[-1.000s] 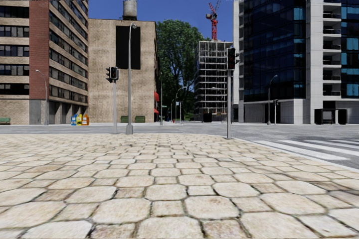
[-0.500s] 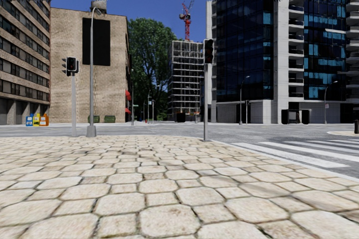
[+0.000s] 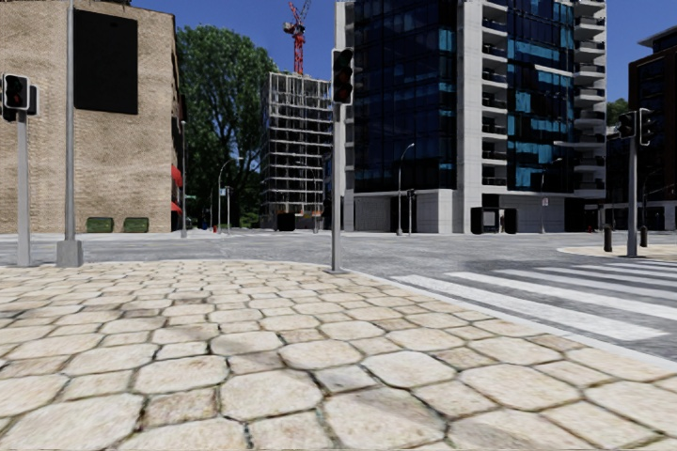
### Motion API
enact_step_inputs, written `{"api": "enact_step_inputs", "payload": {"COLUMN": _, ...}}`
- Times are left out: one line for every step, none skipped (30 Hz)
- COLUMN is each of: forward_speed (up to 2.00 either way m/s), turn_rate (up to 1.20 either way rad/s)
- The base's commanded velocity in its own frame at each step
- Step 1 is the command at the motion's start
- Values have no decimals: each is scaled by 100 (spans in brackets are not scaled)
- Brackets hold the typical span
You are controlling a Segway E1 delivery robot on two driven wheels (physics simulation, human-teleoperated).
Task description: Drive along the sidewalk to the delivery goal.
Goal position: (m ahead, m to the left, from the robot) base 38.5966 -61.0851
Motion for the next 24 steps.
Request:
{"api": "enact_step_inputs", "payload": {"forward_speed": 200, "turn_rate": -43}}
{"api": "enact_step_inputs", "payload": {"forward_speed": 200, "turn_rate": -43}}
{"api": "enact_step_inputs", "payload": {"forward_speed": 200, "turn_rate": -43}}
{"api": "enact_step_inputs", "payload": {"forward_speed": 200, "turn_rate": -43}}
{"api": "enact_step_inputs", "payload": {"forward_speed": 200, "turn_rate": -43}}
{"api": "enact_step_inputs", "payload": {"forward_speed": 200, "turn_rate": -43}}
{"api": "enact_step_inputs", "payload": {"forward_speed": 200, "turn_rate": -43}}
{"api": "enact_step_inputs", "payload": {"forward_speed": 200, "turn_rate": -45}}
{"api": "enact_step_inputs", "payload": {"forward_speed": 200, "turn_rate": -47}}
{"api": "enact_step_inputs", "payload": {"forward_speed": 200, "turn_rate": -51}}
{"api": "enact_step_inputs", "payload": {"forward_speed": 200, "turn_rate": -52}}
{"api": "enact_step_inputs", "payload": {"forward_speed": 200, "turn_rate": -52}}
{"api": "enact_step_inputs", "payload": {"forward_speed": 200, "turn_rate": -52}}
{"api": "enact_step_inputs", "payload": {"forward_speed": 200, "turn_rate": -53}}
{"api": "enact_step_inputs", "payload": {"forward_speed": 200, "turn_rate": -53}}
{"api": "enact_step_inputs", "payload": {"forward_speed": 200, "turn_rate": -53}}
{"api": "enact_step_inputs", "payload": {"forward_speed": 200, "turn_rate": -53}}
{"api": "enact_step_inputs", "payload": {"forward_speed": 200, "turn_rate": -53}}
{"api": "enact_step_inputs", "payload": {"forward_speed": 200, "turn_rate": -53}}
{"api": "enact_step_inputs", "payload": {"forward_speed": 200, "turn_rate": -53}}
{"api": "enact_step_inputs", "payload": {"forward_speed": 200, "turn_rate": -53}}
{"api": "enact_step_inputs", "payload": {"forward_speed": 200, "turn_rate": -53}}
{"api": "enact_step_inputs", "payload": {"forward_speed": 200, "turn_rate": -53}}
{"api": "enact_step_inputs", "payload": {"forward_speed": 200, "turn_rate": -53}}
